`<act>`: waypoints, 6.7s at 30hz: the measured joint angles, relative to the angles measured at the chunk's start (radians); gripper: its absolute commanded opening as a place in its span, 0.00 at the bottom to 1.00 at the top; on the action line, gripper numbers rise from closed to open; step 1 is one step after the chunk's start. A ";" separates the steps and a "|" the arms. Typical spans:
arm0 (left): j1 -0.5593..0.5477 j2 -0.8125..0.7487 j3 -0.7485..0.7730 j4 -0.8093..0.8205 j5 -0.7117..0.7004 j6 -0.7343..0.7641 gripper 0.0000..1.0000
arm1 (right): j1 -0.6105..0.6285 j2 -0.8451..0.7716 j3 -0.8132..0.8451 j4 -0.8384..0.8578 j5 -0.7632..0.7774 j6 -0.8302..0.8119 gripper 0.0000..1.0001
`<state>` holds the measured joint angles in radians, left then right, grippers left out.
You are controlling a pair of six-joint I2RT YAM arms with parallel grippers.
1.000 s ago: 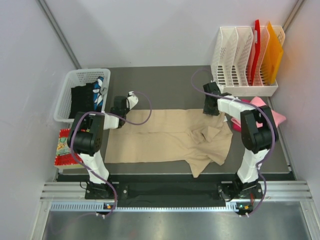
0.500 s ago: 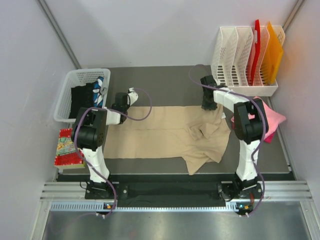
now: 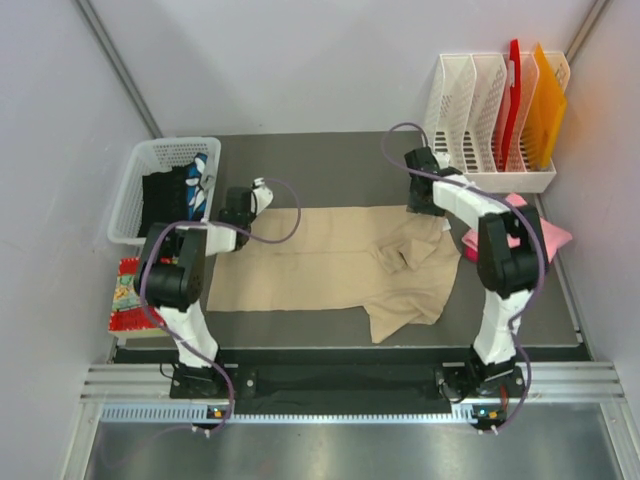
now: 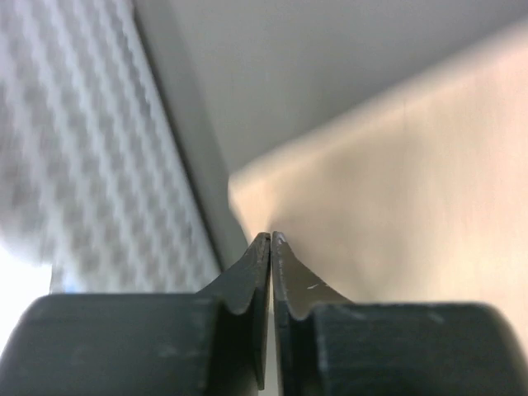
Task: Fold and stack the t-shirts
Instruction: Fold the tshirt
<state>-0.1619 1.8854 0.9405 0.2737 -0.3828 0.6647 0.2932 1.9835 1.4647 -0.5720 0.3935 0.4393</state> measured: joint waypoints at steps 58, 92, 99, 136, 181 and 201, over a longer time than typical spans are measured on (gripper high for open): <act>0.019 -0.794 -0.649 -0.264 0.150 0.016 0.08 | 1.137 -0.473 -0.788 -0.270 0.505 1.292 0.38; 0.024 -1.011 -0.552 -0.484 0.188 0.014 0.00 | 1.355 -0.488 -0.640 -0.635 0.560 1.520 0.07; 0.024 -1.088 -0.544 -0.570 0.215 0.011 0.27 | 1.388 -0.521 -0.639 -0.712 0.558 1.537 0.11; 0.176 -1.100 -0.527 -1.054 0.466 0.128 0.43 | 1.386 -0.511 -0.719 -0.644 0.555 1.544 0.16; 0.182 -1.131 -0.409 -1.158 0.483 0.219 0.00 | 1.505 -0.550 -0.647 -0.734 0.536 1.545 0.08; 0.182 -0.908 -0.306 -0.972 0.491 0.166 0.00 | 1.356 -0.688 -0.645 -0.752 0.613 1.545 0.09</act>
<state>0.0200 0.9775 0.6346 -0.6979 0.1081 0.8307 1.6489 1.2953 0.8196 -1.3243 1.0061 1.9842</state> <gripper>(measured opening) 0.011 0.090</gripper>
